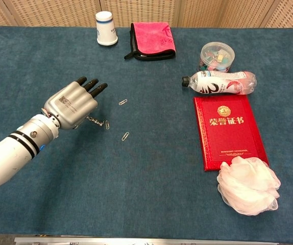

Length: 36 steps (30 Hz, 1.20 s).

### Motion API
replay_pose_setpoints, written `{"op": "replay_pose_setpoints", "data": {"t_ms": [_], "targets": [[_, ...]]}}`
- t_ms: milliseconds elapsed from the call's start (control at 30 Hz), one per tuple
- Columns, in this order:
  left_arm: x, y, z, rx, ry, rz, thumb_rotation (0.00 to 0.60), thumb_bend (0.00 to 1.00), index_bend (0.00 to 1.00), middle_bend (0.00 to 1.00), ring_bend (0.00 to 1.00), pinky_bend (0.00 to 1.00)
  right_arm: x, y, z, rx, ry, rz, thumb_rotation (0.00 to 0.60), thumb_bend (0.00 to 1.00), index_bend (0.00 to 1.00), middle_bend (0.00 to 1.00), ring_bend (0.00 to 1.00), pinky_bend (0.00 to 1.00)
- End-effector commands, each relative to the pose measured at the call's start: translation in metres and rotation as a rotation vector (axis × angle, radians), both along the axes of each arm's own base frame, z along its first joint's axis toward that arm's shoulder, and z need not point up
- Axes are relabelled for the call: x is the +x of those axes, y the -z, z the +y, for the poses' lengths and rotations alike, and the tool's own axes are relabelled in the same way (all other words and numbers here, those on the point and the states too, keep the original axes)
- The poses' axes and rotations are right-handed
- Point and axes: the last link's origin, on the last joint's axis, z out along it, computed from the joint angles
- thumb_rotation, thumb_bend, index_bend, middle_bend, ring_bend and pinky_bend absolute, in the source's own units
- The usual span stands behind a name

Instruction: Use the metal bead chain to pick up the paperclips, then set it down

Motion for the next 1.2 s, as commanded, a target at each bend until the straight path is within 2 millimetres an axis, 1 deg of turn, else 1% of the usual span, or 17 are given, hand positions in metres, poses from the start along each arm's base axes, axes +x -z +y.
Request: {"op": "replay_pose_setpoints", "data": {"t_ms": [33, 367, 633, 900, 1200], "targets": [[0.001, 0.003, 0.003, 0.002, -0.002, 0.009, 0.600, 0.41, 0.58, 0.01, 0.00, 0.13, 0.000, 0.000, 0.000, 0.000, -0.001, 0.000, 0.600, 0.35, 0.37, 0.36, 0.32, 0.45], [0.002, 0.007, 0.006, 0.004, -0.009, 0.020, 0.600, 0.41, 0.58, 0.01, 0.00, 0.13, 0.000, 0.000, -0.001, 0.001, 0.000, -0.002, 0.600, 0.35, 0.37, 0.36, 0.32, 0.45], [0.006, 0.004, 0.010, 0.018, -0.009, 0.018, 0.600, 0.41, 0.58, 0.01, 0.00, 0.13, 0.000, 0.001, -0.002, 0.005, 0.001, -0.001, 0.600, 0.35, 0.37, 0.36, 0.32, 0.45], [0.017, -0.002, 0.022, 0.046, 0.007, 0.017, 0.600, 0.41, 0.58, 0.01, 0.00, 0.13, 0.001, 0.001, -0.001, 0.005, -0.002, 0.002, 0.600, 0.35, 0.37, 0.36, 0.32, 0.45], [0.024, 0.001, 0.036, 0.055, -0.002, 0.021, 0.600, 0.41, 0.58, 0.01, 0.00, 0.13, 0.001, 0.001, -0.002, 0.004, 0.000, -0.002, 0.600, 0.35, 0.37, 0.36, 0.32, 0.45]]}}
